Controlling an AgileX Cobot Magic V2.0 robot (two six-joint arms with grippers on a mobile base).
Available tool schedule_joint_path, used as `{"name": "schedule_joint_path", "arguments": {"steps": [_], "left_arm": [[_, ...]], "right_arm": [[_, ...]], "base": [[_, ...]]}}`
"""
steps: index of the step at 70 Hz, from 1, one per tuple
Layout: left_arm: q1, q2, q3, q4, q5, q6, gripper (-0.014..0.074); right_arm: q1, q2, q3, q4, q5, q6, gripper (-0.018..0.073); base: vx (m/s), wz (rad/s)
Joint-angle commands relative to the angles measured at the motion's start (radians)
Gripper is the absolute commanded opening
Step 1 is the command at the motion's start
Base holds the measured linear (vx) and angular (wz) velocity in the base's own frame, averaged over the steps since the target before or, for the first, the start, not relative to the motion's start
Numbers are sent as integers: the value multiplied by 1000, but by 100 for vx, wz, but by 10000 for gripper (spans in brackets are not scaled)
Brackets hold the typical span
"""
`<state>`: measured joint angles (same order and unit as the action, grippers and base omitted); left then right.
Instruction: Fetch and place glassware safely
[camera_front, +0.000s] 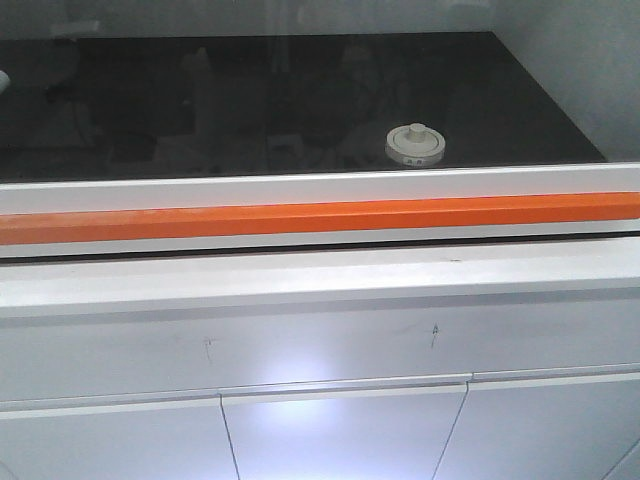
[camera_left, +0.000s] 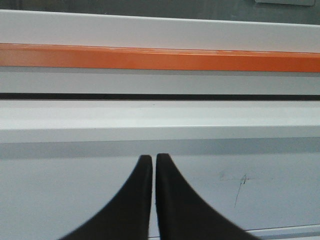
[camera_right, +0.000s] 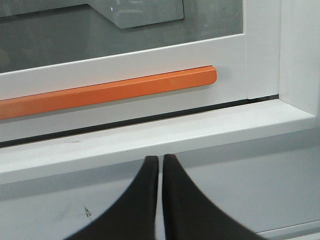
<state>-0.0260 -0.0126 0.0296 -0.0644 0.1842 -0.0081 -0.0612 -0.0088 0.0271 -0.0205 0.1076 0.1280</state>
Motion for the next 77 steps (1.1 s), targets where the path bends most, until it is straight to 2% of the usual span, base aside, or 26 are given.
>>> {"name": "schedule_joint_path", "arguments": {"steps": [1,70,77], "left_arm": [[3,-12,27,-9,-68,-2,2],[3,-12,27,-9,-78,-2,2],[3,-12,27,10,-88,-2,2]], "right_arm": [[-3,11,18,-7,-74,-12,-3],[-3,11,18,-14,-75,-14,-3],[-3,11,18,-14,-76,-14,-3]], "base": [[0,0],[0,0],[0,0]]}}
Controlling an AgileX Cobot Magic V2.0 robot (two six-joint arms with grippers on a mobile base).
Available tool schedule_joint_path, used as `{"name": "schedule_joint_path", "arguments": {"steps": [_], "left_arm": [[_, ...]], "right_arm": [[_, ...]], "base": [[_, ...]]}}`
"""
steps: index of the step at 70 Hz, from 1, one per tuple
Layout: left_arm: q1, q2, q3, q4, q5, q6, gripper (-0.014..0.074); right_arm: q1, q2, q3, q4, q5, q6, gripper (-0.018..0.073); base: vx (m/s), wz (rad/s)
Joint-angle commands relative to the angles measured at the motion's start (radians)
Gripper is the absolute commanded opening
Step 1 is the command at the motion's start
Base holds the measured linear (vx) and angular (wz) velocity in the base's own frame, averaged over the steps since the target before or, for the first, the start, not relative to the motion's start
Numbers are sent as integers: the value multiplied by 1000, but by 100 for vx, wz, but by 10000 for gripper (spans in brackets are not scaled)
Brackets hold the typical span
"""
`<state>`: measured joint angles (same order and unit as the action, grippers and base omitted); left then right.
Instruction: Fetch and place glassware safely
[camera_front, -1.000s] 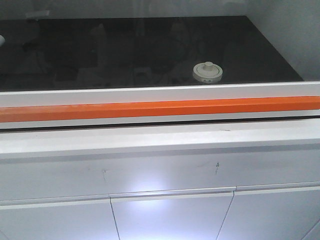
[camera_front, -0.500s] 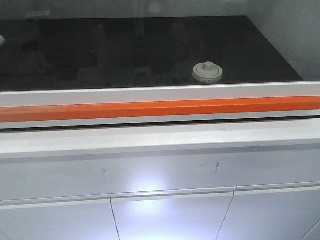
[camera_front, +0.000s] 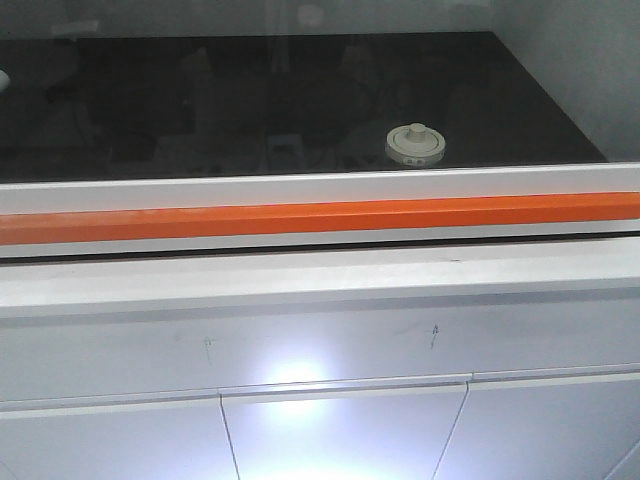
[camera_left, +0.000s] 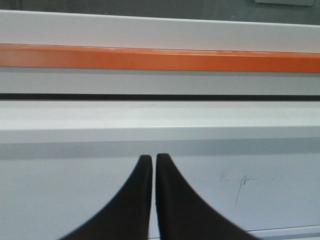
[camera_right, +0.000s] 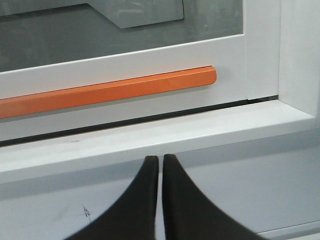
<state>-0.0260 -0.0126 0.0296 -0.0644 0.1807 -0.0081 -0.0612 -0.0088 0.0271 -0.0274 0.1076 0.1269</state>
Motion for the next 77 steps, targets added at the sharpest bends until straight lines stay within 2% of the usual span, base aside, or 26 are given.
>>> {"name": "schedule_joint_path", "arguments": {"steps": [1,8,13,18,25,30,37,46,66,77], "left_arm": [[3,-12,27,14,-86,-2,2],[3,-12,27,16,-104,-2,2],[3,-12,27,9,-167,-7,2],[3,-12,26,9,-250,-30,2],[3,-12,7,9,-391,-47,2],[3,-10,-30,9,-442,-47,2],[3,2,-123,11,-416,-47,0],[3,90,-310,20,-342,-22,-1],[3,431,-658,19,-315,79,-1],[3,621,-764,18,-249,74,0]], "right_arm": [[-3,11,18,-8,-76,-13,-3],[-3,11,18,-19,-76,-14,-3],[-3,11,18,-21,-86,-14,-3],[-3,11,17,-19,-139,-13,-3],[-3,11,16,-20,-296,-13,-3],[-3,11,-6,-32,-378,-14,-3],[-3,21,-91,-67,-381,-36,-3],[-3,107,-278,-104,-340,-56,-3],[-3,540,-666,-108,-300,-56,-3],[-3,746,-786,-108,-267,-55,-3]], "base": [[0,0],[0,0],[0,0],[0,0],[0,0],[0,0],[0,0],[0,0],[0,0],[0,0]]}}
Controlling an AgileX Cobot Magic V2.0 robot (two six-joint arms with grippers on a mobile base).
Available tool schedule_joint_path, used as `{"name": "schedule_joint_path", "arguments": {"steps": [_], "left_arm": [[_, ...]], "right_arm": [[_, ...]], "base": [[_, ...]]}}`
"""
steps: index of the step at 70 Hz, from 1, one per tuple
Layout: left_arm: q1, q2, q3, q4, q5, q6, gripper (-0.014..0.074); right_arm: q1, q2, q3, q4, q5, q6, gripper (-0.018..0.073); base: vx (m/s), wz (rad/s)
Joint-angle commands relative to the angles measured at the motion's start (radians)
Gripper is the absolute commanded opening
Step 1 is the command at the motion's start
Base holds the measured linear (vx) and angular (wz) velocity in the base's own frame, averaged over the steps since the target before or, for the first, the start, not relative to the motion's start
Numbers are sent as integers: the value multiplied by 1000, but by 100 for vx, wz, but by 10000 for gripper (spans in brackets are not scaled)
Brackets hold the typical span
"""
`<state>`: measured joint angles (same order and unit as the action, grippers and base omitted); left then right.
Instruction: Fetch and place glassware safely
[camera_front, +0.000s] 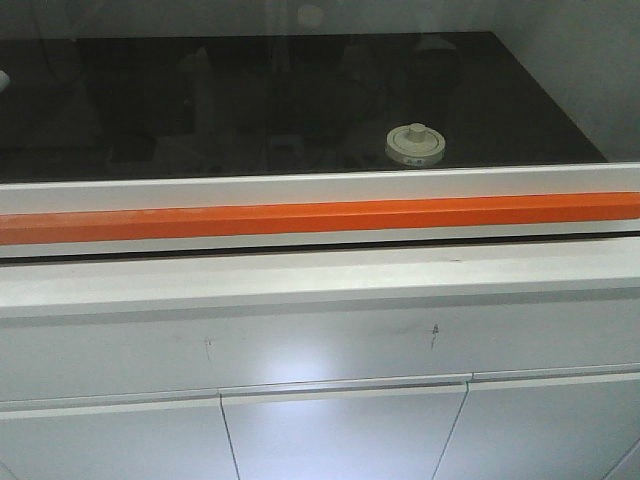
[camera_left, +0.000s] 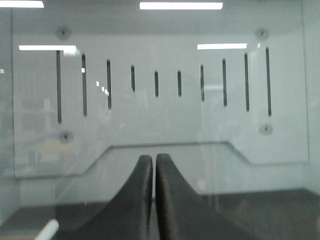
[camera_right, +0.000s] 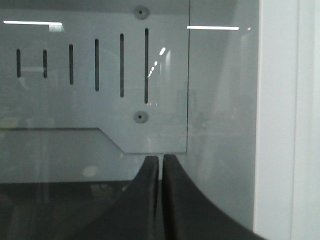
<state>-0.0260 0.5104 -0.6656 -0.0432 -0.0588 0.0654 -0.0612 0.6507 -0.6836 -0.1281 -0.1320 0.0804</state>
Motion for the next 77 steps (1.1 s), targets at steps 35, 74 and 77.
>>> {"name": "schedule_joint_path", "arguments": {"steps": [35,74,77], "left_arm": [[0,312,183,-37,-83,-32,0],[0,348,480,19,-578,-23,0],[0,366,480,38,-612,-23,0]], "right_arm": [[17,215,281,4,-248,45,-3],[96,565,405,-154,-793,59,-3],[96,604,405,-153,-837,56,-3]], "base": [[0,0],[0,0],[0,0]]}}
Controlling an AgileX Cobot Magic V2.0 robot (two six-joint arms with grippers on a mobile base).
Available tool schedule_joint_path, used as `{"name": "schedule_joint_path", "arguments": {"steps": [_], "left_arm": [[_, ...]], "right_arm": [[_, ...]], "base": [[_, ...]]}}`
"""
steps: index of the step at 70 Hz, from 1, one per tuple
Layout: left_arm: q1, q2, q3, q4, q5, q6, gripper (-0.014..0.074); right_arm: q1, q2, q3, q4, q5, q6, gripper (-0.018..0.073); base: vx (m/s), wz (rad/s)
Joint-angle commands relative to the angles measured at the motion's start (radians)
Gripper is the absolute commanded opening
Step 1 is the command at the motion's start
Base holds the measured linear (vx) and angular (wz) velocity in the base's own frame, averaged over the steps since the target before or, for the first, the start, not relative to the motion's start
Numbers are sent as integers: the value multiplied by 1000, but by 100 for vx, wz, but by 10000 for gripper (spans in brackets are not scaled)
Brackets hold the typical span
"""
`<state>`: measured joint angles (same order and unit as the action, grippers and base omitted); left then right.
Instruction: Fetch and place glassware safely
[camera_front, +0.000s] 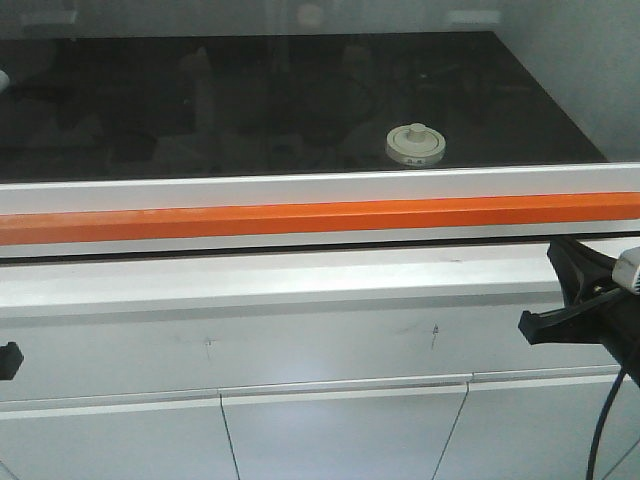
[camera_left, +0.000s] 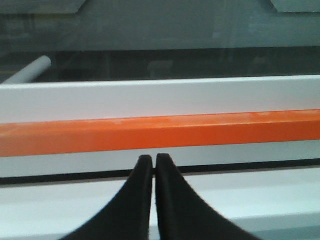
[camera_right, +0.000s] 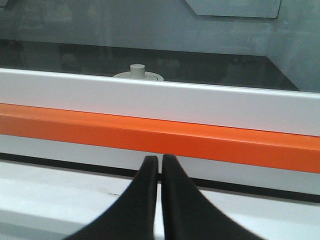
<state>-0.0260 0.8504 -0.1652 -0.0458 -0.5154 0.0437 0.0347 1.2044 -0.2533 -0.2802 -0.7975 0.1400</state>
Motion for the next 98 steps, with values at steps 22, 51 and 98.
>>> {"name": "schedule_joint_path", "arguments": {"steps": [22,51,98], "left_arm": [[0,211,-20,46,-352,-1,0],[0,388,-20,46,-478,-12,0],[0,407,-20,46,-504,-12,0]], "right_arm": [[0,285,-25,17,-427,-83,-3],[0,374,-29,72,-488,-129,-3],[0,472,-147,100,-494,-129,-1]], "base": [[0,0],[0,0],[0,0]]}}
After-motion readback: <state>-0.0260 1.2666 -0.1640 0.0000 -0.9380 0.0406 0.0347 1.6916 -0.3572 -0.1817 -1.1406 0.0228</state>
